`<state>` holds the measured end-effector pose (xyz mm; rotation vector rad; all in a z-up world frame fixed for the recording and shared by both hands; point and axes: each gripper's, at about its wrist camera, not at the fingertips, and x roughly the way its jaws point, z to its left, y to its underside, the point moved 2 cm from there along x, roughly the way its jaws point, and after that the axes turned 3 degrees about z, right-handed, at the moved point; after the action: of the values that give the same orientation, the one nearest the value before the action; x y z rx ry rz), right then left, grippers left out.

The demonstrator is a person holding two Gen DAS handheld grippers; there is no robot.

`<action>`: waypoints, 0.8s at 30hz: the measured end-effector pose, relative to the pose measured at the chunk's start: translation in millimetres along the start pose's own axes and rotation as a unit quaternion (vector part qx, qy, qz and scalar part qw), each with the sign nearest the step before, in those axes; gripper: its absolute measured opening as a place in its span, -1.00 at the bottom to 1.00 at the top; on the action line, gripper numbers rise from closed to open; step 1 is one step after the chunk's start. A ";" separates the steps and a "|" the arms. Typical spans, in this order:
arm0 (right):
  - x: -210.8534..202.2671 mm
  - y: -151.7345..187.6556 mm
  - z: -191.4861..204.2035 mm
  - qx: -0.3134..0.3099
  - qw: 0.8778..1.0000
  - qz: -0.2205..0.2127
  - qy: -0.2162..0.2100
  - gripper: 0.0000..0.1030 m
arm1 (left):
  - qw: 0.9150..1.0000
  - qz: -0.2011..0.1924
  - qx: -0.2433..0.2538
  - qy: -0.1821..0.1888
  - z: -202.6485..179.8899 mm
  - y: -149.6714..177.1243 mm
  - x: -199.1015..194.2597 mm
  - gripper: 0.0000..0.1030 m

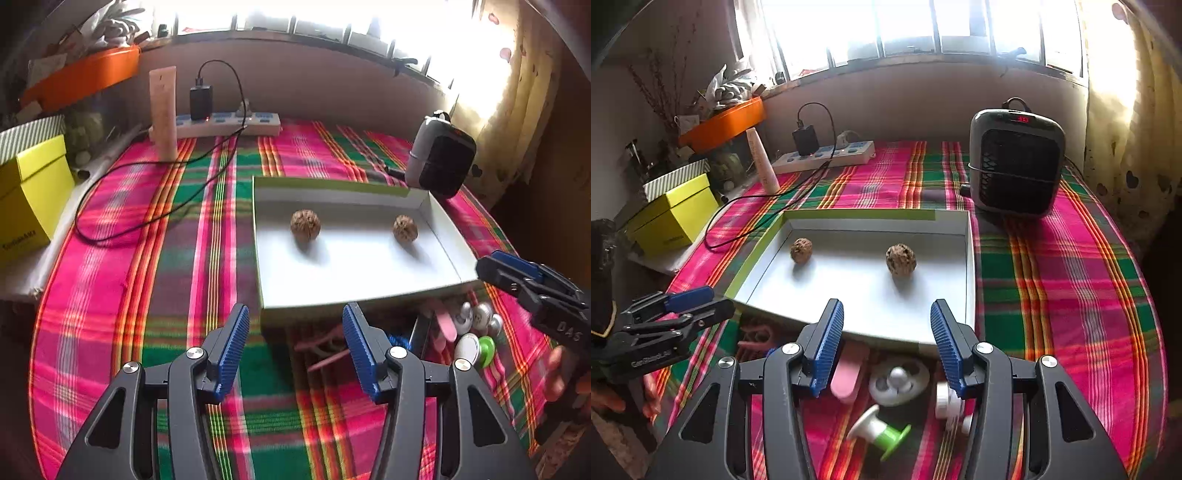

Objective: Organize objects
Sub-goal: 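Withdraw both grippers from the tray toward the small items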

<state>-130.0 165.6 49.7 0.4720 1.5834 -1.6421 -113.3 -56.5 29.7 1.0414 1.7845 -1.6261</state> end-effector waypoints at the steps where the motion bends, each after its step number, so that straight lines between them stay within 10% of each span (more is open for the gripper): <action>1: -2.3 3.0 0.3 0.000 1.000 -0.001 0.000 -0.03 | 1.000 0.002 0.001 0.001 0.2 2.9 0.8 0.01; 24: -8.7 62.2 0.6 0.030 0.999 0.028 0.016 -0.03 | 0.997 0.025 0.066 0.028 -11.7 23.0 33.1 0.05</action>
<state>-78.2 173.1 15.1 0.5721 1.5341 -1.6496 -112.4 -38.7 -8.3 1.1908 1.6920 -1.7192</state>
